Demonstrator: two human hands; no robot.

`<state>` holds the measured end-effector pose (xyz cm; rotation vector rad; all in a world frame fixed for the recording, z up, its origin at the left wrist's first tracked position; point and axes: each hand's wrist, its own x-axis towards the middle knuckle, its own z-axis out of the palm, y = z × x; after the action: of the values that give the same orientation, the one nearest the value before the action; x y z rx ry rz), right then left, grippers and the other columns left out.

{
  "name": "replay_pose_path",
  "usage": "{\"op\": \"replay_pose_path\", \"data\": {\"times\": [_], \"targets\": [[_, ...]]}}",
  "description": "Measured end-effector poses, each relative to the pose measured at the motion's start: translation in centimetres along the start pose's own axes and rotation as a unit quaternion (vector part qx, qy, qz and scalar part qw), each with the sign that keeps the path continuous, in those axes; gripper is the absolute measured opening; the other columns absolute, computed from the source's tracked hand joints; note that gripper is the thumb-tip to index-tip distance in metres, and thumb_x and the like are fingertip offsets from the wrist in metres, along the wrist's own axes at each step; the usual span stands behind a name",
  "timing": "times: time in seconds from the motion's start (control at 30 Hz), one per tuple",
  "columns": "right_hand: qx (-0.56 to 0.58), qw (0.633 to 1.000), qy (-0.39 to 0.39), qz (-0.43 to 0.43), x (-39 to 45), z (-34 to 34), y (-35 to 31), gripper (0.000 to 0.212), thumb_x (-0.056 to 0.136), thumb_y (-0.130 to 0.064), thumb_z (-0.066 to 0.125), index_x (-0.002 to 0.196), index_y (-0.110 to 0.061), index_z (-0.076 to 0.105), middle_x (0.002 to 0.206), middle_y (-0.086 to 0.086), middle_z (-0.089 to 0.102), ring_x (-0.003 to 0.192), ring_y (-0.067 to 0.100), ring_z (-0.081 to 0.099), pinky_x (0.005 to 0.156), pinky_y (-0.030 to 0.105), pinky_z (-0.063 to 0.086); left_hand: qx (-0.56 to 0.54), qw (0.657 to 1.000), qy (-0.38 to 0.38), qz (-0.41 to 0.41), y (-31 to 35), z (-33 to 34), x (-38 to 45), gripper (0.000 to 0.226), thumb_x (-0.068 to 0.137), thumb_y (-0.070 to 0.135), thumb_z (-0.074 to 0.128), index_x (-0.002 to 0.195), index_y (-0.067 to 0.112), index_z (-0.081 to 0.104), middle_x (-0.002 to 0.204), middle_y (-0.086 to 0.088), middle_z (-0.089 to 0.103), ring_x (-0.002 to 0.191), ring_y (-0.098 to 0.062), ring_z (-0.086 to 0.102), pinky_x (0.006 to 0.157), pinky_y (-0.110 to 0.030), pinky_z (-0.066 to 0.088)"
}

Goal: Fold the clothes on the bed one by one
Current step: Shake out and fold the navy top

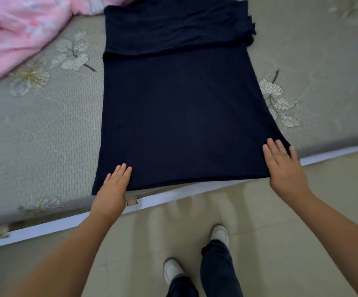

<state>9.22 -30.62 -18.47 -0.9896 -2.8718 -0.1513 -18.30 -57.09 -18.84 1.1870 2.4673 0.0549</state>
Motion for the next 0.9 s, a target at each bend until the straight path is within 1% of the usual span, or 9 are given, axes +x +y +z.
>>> {"op": "replay_pose_path", "data": {"times": [0.07, 0.13, 0.2, 0.27, 0.37, 0.47, 0.6, 0.77, 0.9], "targets": [[-0.011, 1.000, -0.005, -0.005, -1.3, -1.3, -0.5, 0.053, 0.062, 0.014, 0.034, 0.109, 0.017, 0.057, 0.114, 0.032, 0.059, 0.101, 0.053, 0.055, 0.080, 0.071, 0.035, 0.020, 0.999, -0.031, 0.001, -0.3, -1.0, -1.2, 0.076, 0.085, -0.014, 0.032, 0.145, 0.013, -0.006, 0.155, -0.001, -0.008, 0.142, -0.012, -0.008, 0.112, -0.022, -0.005], [-0.014, 0.999, -0.041, 0.001, -3.0, -2.7, -1.6, 0.056, 0.066, 0.010, 0.028, 0.116, 0.014, 0.053, 0.122, 0.029, 0.055, 0.111, 0.050, 0.051, 0.092, 0.064, 0.034, 0.026, 0.998, -0.049, 0.005, -0.4, -1.8, -3.1, 0.075, 0.085, -0.014, 0.033, 0.145, 0.011, -0.006, 0.155, -0.003, -0.008, 0.142, -0.014, -0.007, 0.112, -0.023, -0.007], [-0.018, 0.992, -0.126, 0.023, -5.4, -3.9, -2.5, 0.061, 0.076, 0.011, 0.027, 0.136, 0.006, 0.033, 0.144, 0.021, 0.032, 0.135, 0.039, 0.028, 0.112, 0.048, 0.014, 0.033, 0.998, -0.047, 0.009, -0.6, -2.3, -5.9, 0.073, 0.086, -0.013, 0.031, 0.145, 0.010, -0.005, 0.155, -0.005, -0.008, 0.142, -0.016, -0.007, 0.111, -0.024, -0.009], [-0.012, 0.978, -0.200, 0.057, -7.8, -5.2, -2.9, 0.064, 0.085, 0.008, 0.029, 0.145, -0.005, 0.010, 0.154, 0.009, 0.008, 0.143, 0.025, 0.004, 0.113, 0.036, -0.006, 0.042, 0.998, -0.053, 0.018, -1.1, -2.7, -8.9, 0.072, 0.085, -0.013, 0.029, 0.144, 0.009, -0.006, 0.154, -0.006, -0.009, 0.142, -0.018, -0.009, 0.110, -0.023, -0.012], [-0.028, 0.964, -0.252, 0.079, -10.0, -7.5, -3.5, 0.066, 0.088, 0.005, 0.030, 0.146, -0.008, 0.002, 0.155, 0.006, 0.000, 0.143, 0.022, -0.002, 0.113, 0.035, -0.006, 0.038, 0.997, -0.066, 0.013, -2.3, -3.9, -12.5, 0.068, 0.088, -0.012, 0.028, 0.144, 0.009, -0.005, 0.154, -0.007, -0.011, 0.142, -0.019, -0.010, 0.110, -0.025, -0.013], [-0.001, 0.969, -0.227, 0.097, -9.9, -9.8, -4.1, 0.063, 0.086, 0.009, 0.031, 0.145, -0.004, 0.011, 0.154, 0.011, 0.009, 0.143, 0.025, 0.004, 0.114, 0.037, -0.002, 0.049, 0.997, -0.061, 0.013, -2.9, -6.2, -13.2, 0.068, 0.088, -0.012, 0.027, 0.145, 0.008, -0.005, 0.154, -0.007, -0.010, 0.142, -0.019, -0.008, 0.111, -0.027, -0.010], [-0.014, 0.976, -0.186, 0.112, -6.5, -13.8, -4.5, 0.057, 0.085, 0.012, 0.036, 0.140, 0.004, 0.023, 0.150, 0.019, 0.022, 0.141, 0.034, 0.014, 0.113, 0.045, 0.004, 0.055, 0.998, -0.011, 0.027, -2.5, -10.4, -11.2, 0.070, 0.086, -0.013, 0.029, 0.145, 0.006, -0.003, 0.155, -0.009, -0.006, 0.143, -0.020, -0.004, 0.113, -0.029, -0.008], [-0.077, 0.976, -0.158, 0.131, 0.4, -18.4, -3.9, 0.056, 0.092, 0.000, 0.030, 0.145, -0.006, 0.012, 0.154, 0.010, 0.010, 0.142, 0.027, 0.004, 0.114, 0.042, -0.002, 0.059, 0.995, 0.064, 0.041, -1.8, -16.1, -7.1, 0.068, 0.087, -0.010, 0.031, 0.145, 0.006, 0.000, 0.155, -0.009, -0.002, 0.143, -0.021, -0.003, 0.112, -0.030, -0.006], [-0.089, 0.981, -0.118, 0.128, 6.1, -20.8, -3.3, 0.054, 0.092, -0.002, 0.035, 0.143, -0.005, 0.018, 0.152, 0.012, 0.017, 0.141, 0.029, 0.009, 0.114, 0.041, 0.001, 0.038, 0.994, 0.095, 0.038, -1.0, -19.9, -3.7, 0.061, 0.091, -0.005, 0.030, 0.145, 0.005, 0.005, 0.155, -0.010, 0.002, 0.143, -0.021, 0.000, 0.113, -0.029, -0.005]]}}
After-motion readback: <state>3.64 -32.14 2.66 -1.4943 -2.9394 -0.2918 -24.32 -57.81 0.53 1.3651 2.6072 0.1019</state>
